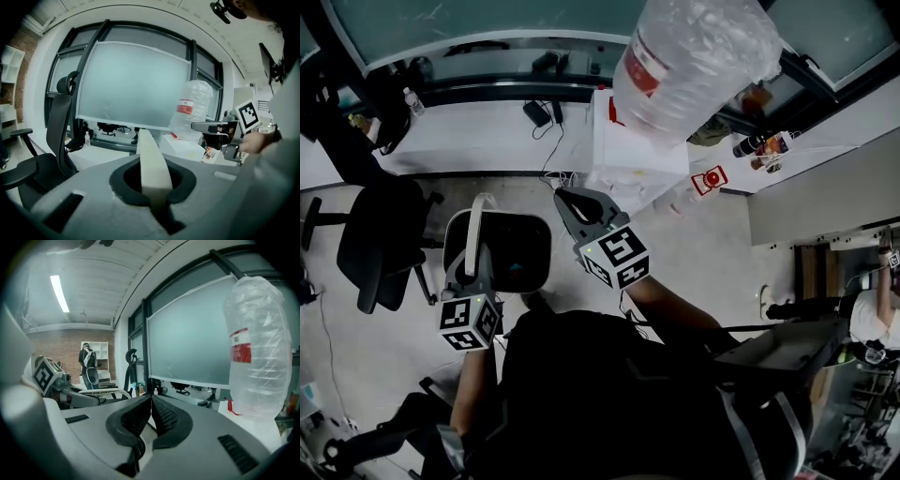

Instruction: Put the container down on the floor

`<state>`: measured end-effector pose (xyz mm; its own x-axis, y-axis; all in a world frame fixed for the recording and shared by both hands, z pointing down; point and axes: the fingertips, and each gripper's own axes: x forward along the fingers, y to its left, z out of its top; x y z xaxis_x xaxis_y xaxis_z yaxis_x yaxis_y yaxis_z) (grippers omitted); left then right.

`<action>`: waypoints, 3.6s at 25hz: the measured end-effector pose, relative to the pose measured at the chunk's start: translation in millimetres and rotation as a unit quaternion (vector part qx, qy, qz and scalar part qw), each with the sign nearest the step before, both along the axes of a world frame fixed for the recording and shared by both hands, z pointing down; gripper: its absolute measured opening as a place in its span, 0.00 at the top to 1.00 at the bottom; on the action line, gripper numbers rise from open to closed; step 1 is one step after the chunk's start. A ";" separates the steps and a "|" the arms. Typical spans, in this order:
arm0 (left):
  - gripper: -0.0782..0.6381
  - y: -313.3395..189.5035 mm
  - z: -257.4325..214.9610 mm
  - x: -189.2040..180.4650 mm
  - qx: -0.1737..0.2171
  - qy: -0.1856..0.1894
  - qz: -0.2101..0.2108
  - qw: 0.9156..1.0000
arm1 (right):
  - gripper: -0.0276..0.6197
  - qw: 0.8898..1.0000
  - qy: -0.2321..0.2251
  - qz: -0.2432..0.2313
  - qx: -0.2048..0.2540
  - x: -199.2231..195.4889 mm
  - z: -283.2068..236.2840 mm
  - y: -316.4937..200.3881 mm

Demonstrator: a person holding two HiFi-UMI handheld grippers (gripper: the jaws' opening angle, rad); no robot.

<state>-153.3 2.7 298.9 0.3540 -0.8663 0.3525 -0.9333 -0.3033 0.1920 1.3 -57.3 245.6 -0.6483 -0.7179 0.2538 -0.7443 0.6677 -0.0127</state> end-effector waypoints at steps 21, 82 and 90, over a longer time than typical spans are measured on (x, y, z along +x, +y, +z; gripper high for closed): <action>0.87 -60.5 31.0 -42.7 -0.009 0.007 0.052 0.999 | 0.95 1.000 0.012 0.003 -0.015 -61.1 28.8 -51.6; 0.87 -214.0 379.0 8.0 -0.088 -0.035 -0.003 0.995 | 0.95 0.989 0.040 0.041 -0.139 -23.2 368.4 -169.1; 0.87 -225.7 440.3 17.6 -0.113 -0.028 -0.017 0.993 | 0.95 0.985 0.043 0.049 -0.161 -12.7 413.4 -169.0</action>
